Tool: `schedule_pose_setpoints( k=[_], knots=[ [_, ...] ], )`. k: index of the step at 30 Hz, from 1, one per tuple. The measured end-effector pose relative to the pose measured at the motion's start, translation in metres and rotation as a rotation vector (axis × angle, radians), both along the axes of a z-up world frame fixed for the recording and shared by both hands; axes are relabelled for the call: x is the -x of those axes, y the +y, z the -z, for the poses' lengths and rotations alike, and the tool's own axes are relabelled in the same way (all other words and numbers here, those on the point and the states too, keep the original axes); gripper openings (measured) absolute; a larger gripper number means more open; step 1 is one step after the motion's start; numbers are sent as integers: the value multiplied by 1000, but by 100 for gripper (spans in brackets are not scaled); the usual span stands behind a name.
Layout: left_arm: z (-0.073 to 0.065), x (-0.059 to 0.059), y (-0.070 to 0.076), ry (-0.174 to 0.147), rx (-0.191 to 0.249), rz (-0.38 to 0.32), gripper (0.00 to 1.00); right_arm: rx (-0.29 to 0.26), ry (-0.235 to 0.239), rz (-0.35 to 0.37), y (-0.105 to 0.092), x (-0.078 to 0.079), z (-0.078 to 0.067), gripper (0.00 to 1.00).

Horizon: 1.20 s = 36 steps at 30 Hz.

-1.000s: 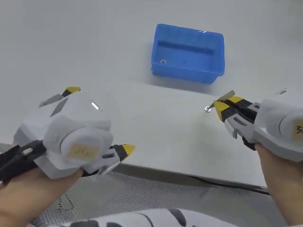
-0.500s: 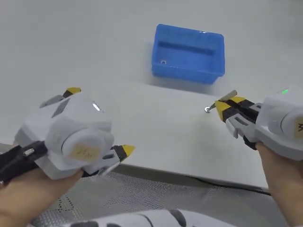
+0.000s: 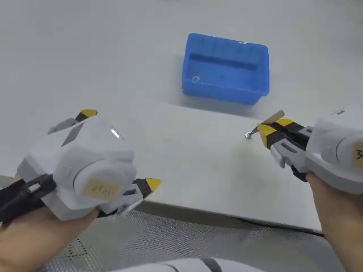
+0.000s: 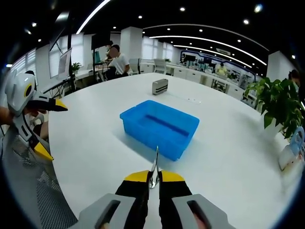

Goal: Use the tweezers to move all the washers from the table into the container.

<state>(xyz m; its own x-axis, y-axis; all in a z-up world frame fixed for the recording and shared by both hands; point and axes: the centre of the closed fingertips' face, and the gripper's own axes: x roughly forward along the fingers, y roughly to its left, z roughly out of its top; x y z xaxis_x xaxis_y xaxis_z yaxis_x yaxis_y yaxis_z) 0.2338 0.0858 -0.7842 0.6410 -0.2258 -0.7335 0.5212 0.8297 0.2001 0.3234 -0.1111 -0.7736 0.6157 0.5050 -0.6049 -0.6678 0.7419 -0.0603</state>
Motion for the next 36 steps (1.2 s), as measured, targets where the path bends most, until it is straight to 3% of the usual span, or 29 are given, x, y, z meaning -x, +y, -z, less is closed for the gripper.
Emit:
schedule_pose_setpoints(
  k=[11,25,32,36],
  knots=[
    [-2,1,-1,-3,1,2,95,33,-2,-15,0,0,-1,2],
    [-5,0,-1,-16,9,-2,95,-27,-53,-21,12,-8,-43,2],
    [-6,0,-1,-17,12,-3,95,-62,-101,-18,17,-26,-69,2],
    [-6,0,-1,-18,7,-2,95,-65,-119,-26,20,-34,-76,2]
  ],
)
